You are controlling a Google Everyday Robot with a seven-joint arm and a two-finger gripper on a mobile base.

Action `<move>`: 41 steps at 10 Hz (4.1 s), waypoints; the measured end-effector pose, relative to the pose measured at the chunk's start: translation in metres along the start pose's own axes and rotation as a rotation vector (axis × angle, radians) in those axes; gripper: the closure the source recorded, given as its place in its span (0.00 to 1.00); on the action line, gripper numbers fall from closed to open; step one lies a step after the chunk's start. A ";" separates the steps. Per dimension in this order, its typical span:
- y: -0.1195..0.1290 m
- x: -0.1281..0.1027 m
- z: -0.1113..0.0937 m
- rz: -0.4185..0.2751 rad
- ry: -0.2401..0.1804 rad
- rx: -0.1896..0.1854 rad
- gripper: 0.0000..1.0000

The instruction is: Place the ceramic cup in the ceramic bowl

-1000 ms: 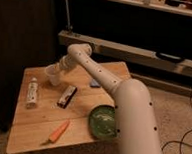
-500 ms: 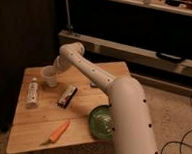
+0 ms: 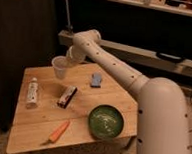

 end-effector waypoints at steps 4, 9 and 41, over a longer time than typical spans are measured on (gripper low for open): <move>0.063 -0.052 -0.057 0.080 -0.026 -0.049 1.00; 0.142 -0.141 -0.123 0.254 -0.033 -0.093 1.00; 0.192 -0.272 -0.082 0.275 -0.006 -0.175 0.20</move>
